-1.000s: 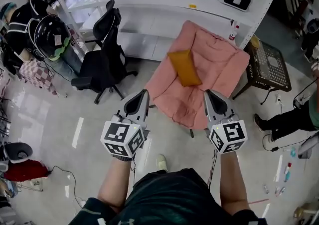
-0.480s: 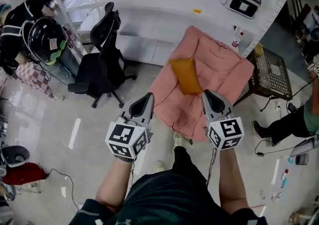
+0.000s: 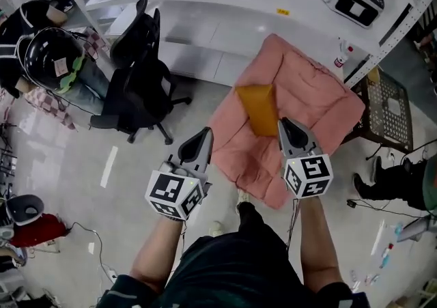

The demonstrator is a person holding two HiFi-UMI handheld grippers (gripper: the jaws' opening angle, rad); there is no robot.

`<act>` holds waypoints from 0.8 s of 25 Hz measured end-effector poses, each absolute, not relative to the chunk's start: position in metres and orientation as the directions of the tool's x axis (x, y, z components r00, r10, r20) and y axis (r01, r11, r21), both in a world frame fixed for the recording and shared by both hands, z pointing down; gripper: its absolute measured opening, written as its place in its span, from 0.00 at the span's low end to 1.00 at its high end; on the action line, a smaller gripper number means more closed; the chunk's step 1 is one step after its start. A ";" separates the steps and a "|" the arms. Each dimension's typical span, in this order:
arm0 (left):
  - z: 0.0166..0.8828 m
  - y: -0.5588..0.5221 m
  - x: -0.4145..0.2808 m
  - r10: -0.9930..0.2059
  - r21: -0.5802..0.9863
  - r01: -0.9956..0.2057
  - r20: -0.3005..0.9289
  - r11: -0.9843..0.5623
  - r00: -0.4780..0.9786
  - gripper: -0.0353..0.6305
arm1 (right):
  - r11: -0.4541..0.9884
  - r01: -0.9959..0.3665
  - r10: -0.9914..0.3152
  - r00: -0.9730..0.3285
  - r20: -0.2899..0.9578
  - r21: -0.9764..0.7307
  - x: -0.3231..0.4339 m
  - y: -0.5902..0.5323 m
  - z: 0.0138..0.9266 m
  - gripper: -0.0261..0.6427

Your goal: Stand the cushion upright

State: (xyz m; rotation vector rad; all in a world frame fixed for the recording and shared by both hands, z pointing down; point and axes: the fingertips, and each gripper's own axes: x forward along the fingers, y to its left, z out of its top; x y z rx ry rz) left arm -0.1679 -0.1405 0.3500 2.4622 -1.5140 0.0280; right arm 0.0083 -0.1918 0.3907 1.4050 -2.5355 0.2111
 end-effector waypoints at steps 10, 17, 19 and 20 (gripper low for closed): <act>0.409 -0.253 -0.118 -0.879 0.239 -0.887 0.184 -0.395 0.441 0.06 | 0.538 -0.839 -0.756 -0.523 0.394 -0.081 0.049 -0.309 0.484 0.11; 0.463 -0.310 -0.094 -0.866 0.250 -0.892 0.246 -0.376 0.434 0.06 | 0.522 -0.840 -0.717 -0.525 0.458 -0.147 0.060 -0.374 0.556 0.15; 0.478 -0.321 -0.092 -0.858 0.255 -0.897 0.287 -0.361 0.426 0.06 | 0.519 -0.840 -0.704 -0.525 0.478 -0.159 0.061 -0.388 0.577 0.17; 0.486 -0.325 -0.090 -0.851 0.262 -0.899 0.312 -0.351 0.423 0.06 | 0.517 -0.841 -0.697 -0.524 0.489 -0.163 0.062 -0.394 0.587 0.18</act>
